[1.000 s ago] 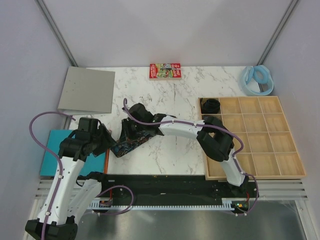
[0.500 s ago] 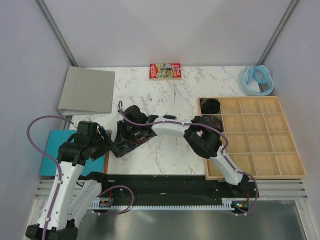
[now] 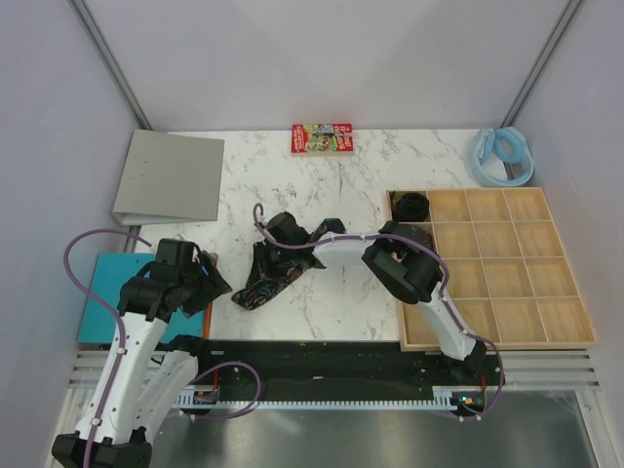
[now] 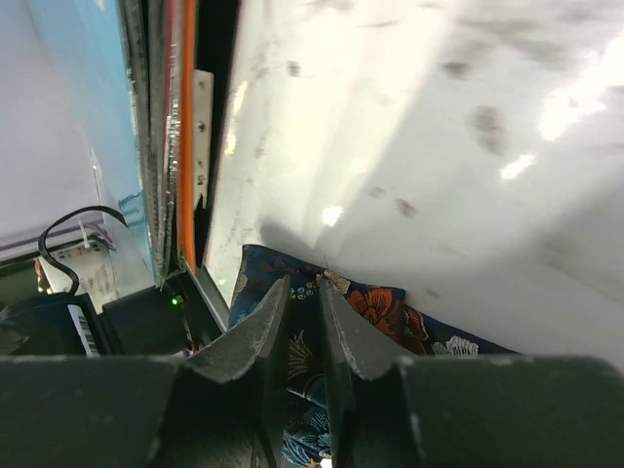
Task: Roll the ties
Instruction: Roll the tie at the center of the board.
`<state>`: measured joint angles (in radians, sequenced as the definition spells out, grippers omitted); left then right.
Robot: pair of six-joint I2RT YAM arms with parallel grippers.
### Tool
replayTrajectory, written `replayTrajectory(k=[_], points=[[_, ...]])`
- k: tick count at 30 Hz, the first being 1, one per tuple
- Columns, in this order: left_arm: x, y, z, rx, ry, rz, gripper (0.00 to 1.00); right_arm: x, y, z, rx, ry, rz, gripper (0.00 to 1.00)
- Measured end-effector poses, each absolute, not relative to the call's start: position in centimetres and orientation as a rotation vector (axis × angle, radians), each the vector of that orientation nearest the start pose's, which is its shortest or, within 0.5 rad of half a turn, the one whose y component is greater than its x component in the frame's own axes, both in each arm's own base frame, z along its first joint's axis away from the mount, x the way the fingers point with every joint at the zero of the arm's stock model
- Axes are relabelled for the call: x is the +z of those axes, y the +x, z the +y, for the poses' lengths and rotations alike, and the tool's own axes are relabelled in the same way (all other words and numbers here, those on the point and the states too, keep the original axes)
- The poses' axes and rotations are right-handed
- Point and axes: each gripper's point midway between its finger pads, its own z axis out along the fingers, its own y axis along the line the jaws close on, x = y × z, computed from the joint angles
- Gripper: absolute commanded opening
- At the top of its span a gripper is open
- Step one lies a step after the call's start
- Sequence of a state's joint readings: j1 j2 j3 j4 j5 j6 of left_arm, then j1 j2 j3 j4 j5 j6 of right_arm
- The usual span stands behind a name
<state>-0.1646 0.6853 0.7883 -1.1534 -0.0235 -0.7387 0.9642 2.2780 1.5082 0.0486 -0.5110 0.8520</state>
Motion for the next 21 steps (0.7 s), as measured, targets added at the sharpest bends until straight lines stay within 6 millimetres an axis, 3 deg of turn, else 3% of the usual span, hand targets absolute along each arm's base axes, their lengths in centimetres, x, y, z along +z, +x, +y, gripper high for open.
replayTrajectory(k=[7, 12, 18, 21], points=[[12.4, 14.2, -5.4, -0.316, -0.770, 2.567, 0.72, 3.6, 24.9, 49.1, 1.365, -0.371, 2.629, 0.36], [12.5, 14.7, -5.6, -0.328, -0.773, 2.554, 0.70, 6.3, 25.2, 48.9, 1.363, -0.367, 2.582, 0.41], [11.4, 17.1, -6.3, -0.298, -0.795, 2.652, 0.57, 11.7, 25.1, 46.1, 1.256, -0.332, 2.486, 0.33], [10.4, 19.9, -6.7, -0.261, -0.783, 2.716, 0.54, 11.9, 24.1, 44.3, 1.220, -0.316, 2.481, 0.25]])
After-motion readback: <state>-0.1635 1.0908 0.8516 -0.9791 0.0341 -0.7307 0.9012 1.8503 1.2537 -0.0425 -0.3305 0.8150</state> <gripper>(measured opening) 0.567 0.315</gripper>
